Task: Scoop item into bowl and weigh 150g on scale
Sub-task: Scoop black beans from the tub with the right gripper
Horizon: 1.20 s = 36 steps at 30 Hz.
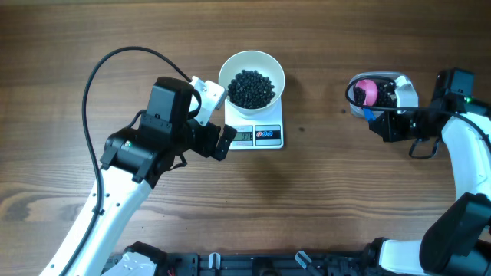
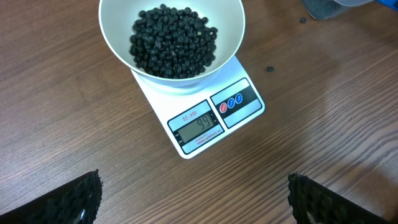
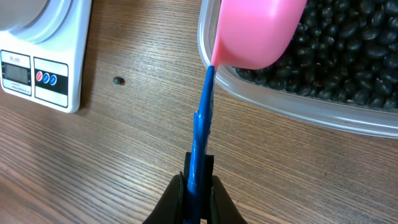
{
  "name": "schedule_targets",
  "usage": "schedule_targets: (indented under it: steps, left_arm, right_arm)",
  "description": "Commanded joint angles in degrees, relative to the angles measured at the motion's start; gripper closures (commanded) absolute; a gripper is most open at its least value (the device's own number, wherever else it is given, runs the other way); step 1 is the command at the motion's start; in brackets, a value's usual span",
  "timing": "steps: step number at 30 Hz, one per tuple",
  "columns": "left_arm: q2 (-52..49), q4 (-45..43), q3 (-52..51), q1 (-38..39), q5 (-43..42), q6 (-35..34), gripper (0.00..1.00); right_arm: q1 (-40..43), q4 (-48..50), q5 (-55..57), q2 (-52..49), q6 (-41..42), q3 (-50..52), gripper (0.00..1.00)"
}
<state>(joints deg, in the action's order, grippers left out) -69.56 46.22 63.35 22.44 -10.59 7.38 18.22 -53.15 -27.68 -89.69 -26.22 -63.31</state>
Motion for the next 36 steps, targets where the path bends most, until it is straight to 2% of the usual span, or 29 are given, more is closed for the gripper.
schedule_targets:
  steps: [1,13,23,32,36]
  left_arm:
    - [-0.22,-0.17,1.05,0.22,-0.92,-0.33,0.00]
    - [-0.22,-0.17,1.05,0.22,-0.92,-0.33,0.00]
    - [-0.22,-0.17,1.05,0.22,-0.92,-0.33,0.00]
    - [-0.22,-0.17,1.05,0.22,-0.92,-0.33,0.00]
    - [-0.22,-0.17,1.05,0.22,-0.92,-0.33,0.00]
  right_arm:
    - [0.04,-0.48,-4.35,-0.63,-0.61,-0.76,0.96]
    - [6.84,-0.59,-8.31,-0.63,2.47,-0.76,0.96]
    - [7.78,-1.99,-8.94,-0.63,3.96,-0.76,0.96]
    - [14.38,-2.47,-20.61,-0.63,7.37,-0.76,0.96]
    - [15.39,-2.05,-32.65,-0.63,7.39,-0.76,0.96]
